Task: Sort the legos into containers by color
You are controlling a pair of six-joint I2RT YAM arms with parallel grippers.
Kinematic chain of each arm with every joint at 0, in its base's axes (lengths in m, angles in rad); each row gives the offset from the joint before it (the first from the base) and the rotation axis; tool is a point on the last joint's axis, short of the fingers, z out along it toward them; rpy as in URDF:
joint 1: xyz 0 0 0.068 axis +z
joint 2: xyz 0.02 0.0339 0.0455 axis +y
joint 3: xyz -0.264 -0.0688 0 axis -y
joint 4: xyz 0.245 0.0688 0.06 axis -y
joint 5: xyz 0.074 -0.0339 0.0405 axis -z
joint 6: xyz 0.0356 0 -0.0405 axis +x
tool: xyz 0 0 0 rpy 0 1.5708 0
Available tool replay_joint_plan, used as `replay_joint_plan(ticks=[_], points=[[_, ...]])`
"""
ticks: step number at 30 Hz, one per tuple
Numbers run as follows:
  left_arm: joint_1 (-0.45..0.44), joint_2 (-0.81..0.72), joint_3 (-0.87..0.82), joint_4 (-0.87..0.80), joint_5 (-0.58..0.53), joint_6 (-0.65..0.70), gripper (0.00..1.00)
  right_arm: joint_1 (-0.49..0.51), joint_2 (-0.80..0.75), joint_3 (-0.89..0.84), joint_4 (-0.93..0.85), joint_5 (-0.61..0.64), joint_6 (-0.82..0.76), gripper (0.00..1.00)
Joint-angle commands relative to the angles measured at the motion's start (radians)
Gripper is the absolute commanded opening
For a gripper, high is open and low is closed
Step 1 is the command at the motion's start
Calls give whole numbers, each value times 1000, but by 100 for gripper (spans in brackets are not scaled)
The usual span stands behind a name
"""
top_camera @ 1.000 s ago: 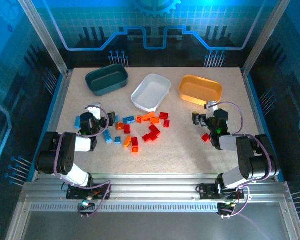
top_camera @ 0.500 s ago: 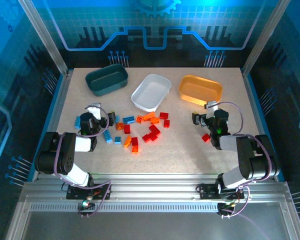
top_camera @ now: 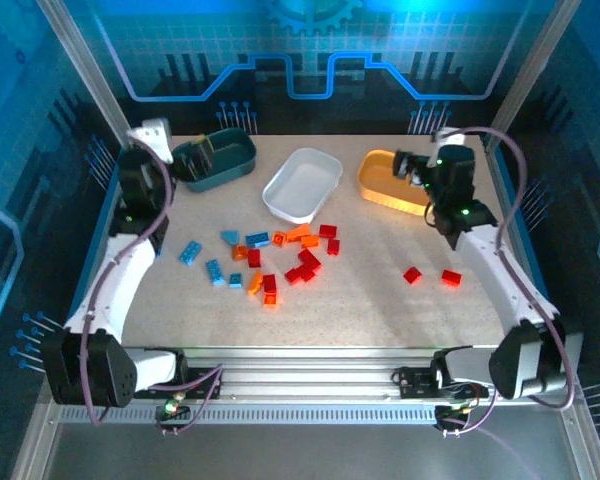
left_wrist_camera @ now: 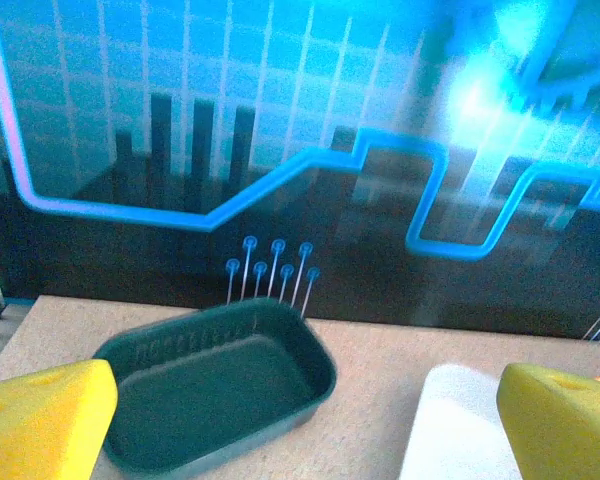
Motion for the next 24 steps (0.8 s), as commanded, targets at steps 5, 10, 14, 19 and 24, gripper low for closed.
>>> replay_joint_plan(ticks=[5,10,14,19,24], points=[[40,237,306,-465,152,-68,99,-223,60,-34,-315,-301,405,92],[40,534,588,-686,159,23,87,-221,137,-3,-386,-311,344,90],[37,776,832,-839,146,57,76,-218,177,-31,-355,-357,379,90],[22,1005,1051,-948,101,182,79,-206,235,-40,-323,-410,425,93],[0,1100,1118,-921,70,289,81,-181,315,3,-330,-432,413,94]])
